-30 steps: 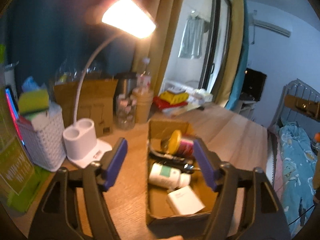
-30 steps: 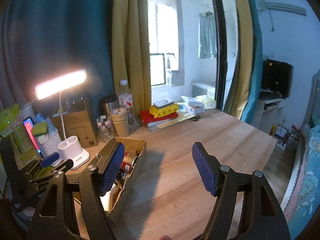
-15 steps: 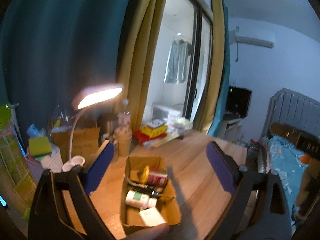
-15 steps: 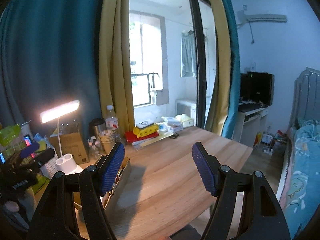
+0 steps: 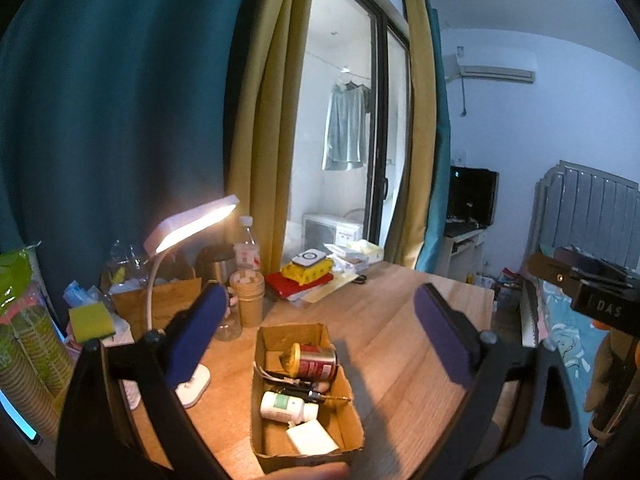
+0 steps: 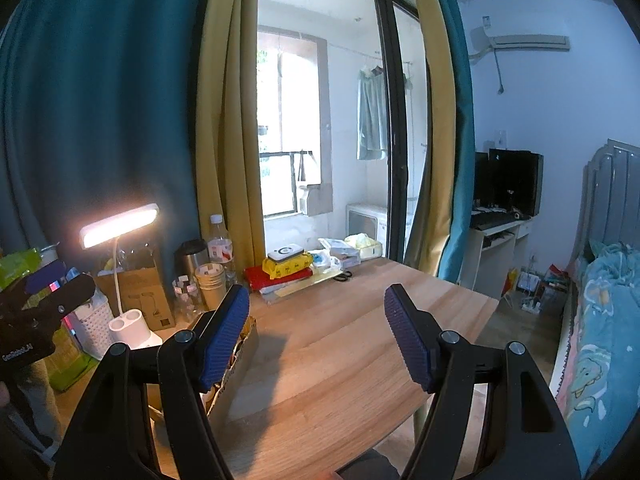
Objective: Organize rigid objects
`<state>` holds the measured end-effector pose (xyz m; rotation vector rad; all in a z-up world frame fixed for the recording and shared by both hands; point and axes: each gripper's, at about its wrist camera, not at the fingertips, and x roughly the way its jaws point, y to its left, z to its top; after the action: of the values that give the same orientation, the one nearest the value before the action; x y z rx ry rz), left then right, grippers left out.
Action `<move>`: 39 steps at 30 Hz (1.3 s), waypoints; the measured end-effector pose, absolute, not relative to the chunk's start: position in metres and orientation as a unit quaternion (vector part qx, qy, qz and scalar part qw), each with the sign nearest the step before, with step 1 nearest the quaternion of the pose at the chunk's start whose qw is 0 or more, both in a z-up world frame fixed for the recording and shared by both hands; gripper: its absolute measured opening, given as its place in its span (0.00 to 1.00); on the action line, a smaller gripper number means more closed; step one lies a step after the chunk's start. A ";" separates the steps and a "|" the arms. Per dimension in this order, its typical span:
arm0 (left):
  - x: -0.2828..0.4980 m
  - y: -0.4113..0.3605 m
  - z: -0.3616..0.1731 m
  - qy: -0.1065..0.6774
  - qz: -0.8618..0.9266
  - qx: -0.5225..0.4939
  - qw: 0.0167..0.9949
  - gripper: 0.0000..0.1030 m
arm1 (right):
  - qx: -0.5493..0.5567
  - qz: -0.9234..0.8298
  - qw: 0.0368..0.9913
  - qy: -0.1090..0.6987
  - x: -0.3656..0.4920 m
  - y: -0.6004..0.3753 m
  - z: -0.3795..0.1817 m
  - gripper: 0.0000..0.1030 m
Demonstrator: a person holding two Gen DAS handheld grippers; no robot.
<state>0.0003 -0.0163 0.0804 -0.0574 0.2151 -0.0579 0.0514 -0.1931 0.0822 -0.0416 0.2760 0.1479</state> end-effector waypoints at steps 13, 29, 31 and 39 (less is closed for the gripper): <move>0.004 -0.027 0.072 0.128 -0.041 -0.017 0.991 0.93 | -0.019 0.072 0.987 0.146 0.058 -0.195 0.078 0.71; 0.002 -0.028 0.075 0.133 -0.046 -0.017 0.990 0.93 | -0.019 0.076 0.985 0.151 0.059 -0.190 0.072 0.71; 0.002 -0.028 0.075 0.133 -0.045 -0.016 0.990 0.93 | -0.019 0.076 0.985 0.152 0.059 -0.190 0.071 0.71; 0.001 -0.029 0.074 0.136 -0.047 -0.017 0.989 0.93 | -0.019 0.077 0.985 0.153 0.061 -0.189 0.070 0.71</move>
<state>0.0013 -0.0294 0.0736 -0.0351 0.2730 -0.0945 0.0607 -0.1893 0.0698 -0.0374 0.3083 0.1557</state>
